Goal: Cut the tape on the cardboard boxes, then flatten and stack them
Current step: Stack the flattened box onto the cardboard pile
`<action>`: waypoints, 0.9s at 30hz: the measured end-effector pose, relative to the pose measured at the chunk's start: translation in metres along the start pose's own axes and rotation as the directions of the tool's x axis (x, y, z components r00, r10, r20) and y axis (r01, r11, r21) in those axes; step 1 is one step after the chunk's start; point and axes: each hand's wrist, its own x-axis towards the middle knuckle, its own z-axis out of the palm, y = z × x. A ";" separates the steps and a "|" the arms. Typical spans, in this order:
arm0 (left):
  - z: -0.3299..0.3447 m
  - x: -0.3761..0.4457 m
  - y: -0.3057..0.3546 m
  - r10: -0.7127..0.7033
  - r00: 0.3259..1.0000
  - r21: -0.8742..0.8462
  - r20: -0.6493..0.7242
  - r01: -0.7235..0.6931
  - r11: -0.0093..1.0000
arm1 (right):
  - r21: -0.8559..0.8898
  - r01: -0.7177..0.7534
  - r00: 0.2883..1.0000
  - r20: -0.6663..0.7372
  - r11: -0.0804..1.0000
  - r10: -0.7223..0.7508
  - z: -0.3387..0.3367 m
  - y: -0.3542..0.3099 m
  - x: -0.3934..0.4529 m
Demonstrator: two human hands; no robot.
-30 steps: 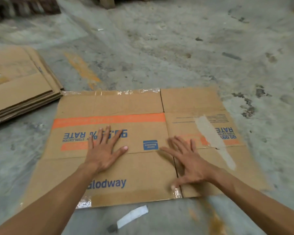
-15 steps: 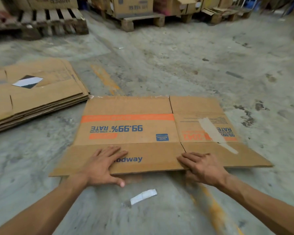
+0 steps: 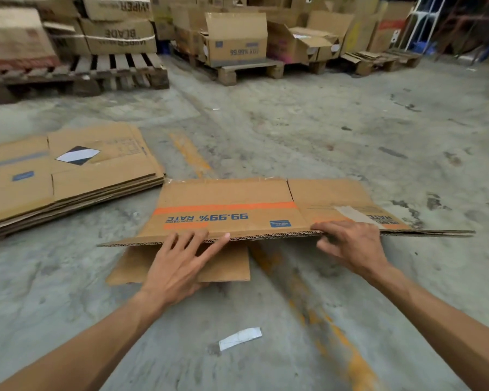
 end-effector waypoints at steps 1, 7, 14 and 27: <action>-0.002 0.003 0.001 -0.055 0.998 -0.021 -0.030 0.054 0.998 | 0.001 0.004 1.000 0.008 1.000 -0.004 0.000 0.000 0.000; -0.010 0.038 -0.027 -0.093 0.995 -0.304 0.038 0.100 0.947 | -0.045 0.068 0.957 0.285 0.997 -0.052 -0.008 0.009 0.001; -0.038 0.055 -0.030 -0.155 0.981 -0.382 -0.119 0.099 0.919 | 0.038 -0.013 0.982 0.190 0.999 0.006 -0.026 0.019 0.022; -0.157 0.085 -0.084 -0.098 0.917 -0.283 -0.388 -0.018 0.959 | 0.050 0.020 0.943 -0.334 0.999 -0.002 -0.108 -0.011 0.060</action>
